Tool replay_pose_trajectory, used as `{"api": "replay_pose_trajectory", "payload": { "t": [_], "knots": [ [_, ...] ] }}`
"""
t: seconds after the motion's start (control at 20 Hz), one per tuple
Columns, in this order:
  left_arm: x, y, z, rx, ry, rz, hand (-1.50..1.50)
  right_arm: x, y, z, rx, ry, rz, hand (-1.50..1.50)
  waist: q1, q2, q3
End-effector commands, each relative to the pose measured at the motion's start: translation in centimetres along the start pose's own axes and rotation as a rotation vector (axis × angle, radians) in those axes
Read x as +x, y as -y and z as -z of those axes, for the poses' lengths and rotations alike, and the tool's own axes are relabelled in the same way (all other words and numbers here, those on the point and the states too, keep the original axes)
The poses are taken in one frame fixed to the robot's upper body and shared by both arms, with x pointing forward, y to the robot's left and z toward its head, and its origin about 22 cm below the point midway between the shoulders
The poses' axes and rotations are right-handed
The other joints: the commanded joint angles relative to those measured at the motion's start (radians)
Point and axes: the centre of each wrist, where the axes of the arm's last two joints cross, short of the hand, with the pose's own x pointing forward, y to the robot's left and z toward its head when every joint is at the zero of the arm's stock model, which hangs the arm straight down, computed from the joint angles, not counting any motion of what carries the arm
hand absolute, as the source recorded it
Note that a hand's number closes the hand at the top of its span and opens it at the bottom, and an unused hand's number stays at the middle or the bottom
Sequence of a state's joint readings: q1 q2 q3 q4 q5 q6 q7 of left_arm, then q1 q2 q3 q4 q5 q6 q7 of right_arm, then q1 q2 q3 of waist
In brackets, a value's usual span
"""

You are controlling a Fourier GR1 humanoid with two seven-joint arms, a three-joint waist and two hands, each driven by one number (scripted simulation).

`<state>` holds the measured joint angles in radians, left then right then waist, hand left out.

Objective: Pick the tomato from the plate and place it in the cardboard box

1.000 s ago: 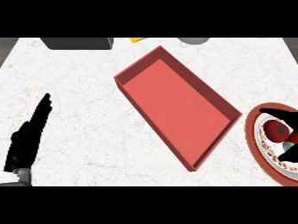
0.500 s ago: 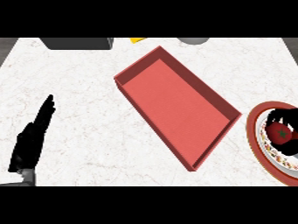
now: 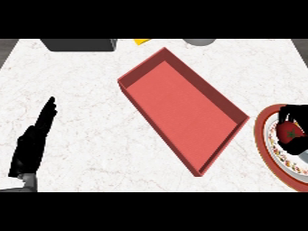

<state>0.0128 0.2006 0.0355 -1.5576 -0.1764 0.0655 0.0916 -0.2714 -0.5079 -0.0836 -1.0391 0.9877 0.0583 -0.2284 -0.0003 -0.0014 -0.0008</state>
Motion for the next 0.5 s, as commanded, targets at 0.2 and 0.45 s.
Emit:
{"api": "replay_pose_trajectory", "payload": {
  "t": [0.2,0.45],
  "knots": [
    [-0.3,0.7,-0.1,0.006,-0.002,0.006,0.0,0.5,3.5,-1.7,-0.165,-0.045,-0.037,1.5,-0.001,0.0,0.001],
    [-0.7,0.8,0.5,0.013,0.009,0.013,0.0,3.1,6.1,-2.8,-0.235,0.094,0.11,1.5,-0.009,-0.001,0.0]
  ]
}}
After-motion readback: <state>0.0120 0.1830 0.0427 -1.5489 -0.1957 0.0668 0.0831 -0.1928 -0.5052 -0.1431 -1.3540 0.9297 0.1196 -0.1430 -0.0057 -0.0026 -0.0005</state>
